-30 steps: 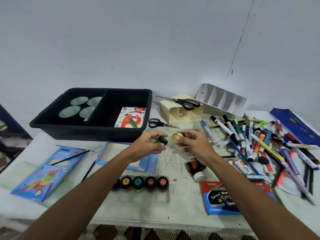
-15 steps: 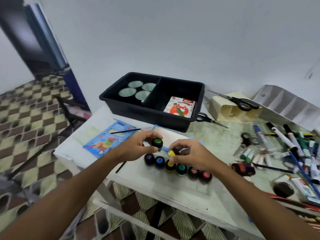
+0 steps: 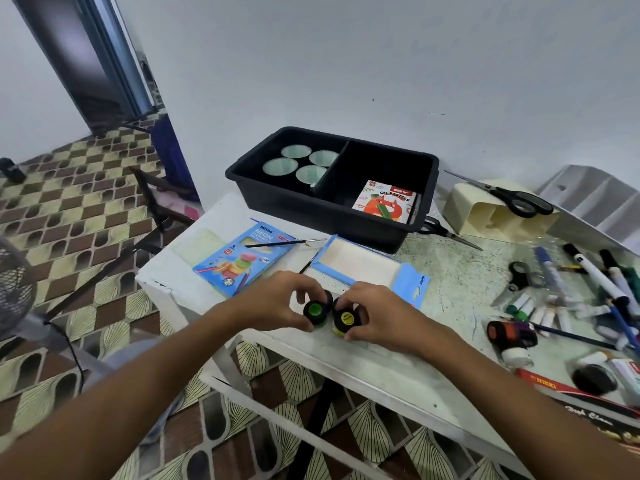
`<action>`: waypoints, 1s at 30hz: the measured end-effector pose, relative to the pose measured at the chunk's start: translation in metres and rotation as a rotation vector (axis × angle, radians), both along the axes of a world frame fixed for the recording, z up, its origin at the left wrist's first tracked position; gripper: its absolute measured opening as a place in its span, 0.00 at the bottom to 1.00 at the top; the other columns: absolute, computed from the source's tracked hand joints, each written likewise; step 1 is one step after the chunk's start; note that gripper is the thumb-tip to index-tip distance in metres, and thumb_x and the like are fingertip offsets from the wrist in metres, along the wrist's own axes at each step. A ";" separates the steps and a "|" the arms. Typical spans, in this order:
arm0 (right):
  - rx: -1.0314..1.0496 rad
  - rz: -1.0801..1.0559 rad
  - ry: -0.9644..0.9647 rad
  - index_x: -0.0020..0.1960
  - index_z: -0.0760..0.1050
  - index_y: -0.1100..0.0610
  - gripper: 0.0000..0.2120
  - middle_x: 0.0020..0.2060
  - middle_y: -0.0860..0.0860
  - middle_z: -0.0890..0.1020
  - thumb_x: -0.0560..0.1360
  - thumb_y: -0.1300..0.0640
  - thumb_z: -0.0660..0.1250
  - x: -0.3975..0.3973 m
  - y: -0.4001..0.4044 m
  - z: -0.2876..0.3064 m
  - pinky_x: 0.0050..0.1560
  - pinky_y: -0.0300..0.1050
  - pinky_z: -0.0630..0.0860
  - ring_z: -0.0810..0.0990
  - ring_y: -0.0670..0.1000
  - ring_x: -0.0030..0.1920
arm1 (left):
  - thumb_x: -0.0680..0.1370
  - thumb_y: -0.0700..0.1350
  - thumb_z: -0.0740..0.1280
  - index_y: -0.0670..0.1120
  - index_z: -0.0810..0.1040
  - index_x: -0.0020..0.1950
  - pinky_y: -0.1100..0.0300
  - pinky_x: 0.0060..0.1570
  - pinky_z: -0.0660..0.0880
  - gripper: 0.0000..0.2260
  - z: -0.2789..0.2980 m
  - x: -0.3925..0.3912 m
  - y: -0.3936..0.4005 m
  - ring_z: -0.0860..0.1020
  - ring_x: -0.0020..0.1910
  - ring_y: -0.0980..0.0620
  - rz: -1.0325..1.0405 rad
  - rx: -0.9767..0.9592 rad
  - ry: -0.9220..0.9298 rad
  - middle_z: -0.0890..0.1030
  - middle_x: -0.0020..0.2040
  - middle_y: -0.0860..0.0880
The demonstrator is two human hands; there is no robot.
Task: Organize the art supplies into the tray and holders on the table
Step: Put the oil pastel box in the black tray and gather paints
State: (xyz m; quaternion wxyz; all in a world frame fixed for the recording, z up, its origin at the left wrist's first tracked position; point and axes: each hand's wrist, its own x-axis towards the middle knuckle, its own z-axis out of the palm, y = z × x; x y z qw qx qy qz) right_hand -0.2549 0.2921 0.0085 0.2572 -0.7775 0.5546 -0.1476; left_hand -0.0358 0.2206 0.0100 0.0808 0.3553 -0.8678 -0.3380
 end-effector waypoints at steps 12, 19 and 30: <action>-0.008 0.029 0.096 0.58 0.78 0.48 0.17 0.49 0.45 0.73 0.70 0.55 0.75 0.013 -0.001 -0.004 0.50 0.47 0.75 0.74 0.49 0.50 | 0.70 0.46 0.77 0.51 0.79 0.58 0.67 0.41 0.69 0.17 -0.003 -0.010 -0.004 0.71 0.42 0.59 -0.096 -0.190 -0.188 0.72 0.44 0.60; 0.008 0.064 0.172 0.61 0.77 0.50 0.15 0.50 0.48 0.70 0.75 0.56 0.67 0.017 0.001 -0.005 0.47 0.44 0.72 0.74 0.51 0.51 | 0.74 0.48 0.73 0.50 0.80 0.62 0.72 0.38 0.65 0.17 -0.009 -0.006 -0.003 0.72 0.43 0.59 -0.126 -0.204 -0.203 0.72 0.48 0.54; -0.070 0.006 0.185 0.57 0.80 0.57 0.11 0.51 0.53 0.74 0.76 0.60 0.65 0.023 0.007 -0.013 0.50 0.48 0.74 0.75 0.54 0.51 | 0.75 0.49 0.72 0.52 0.81 0.62 0.67 0.42 0.69 0.15 -0.014 -0.006 -0.008 0.73 0.44 0.58 -0.075 -0.195 -0.222 0.78 0.51 0.52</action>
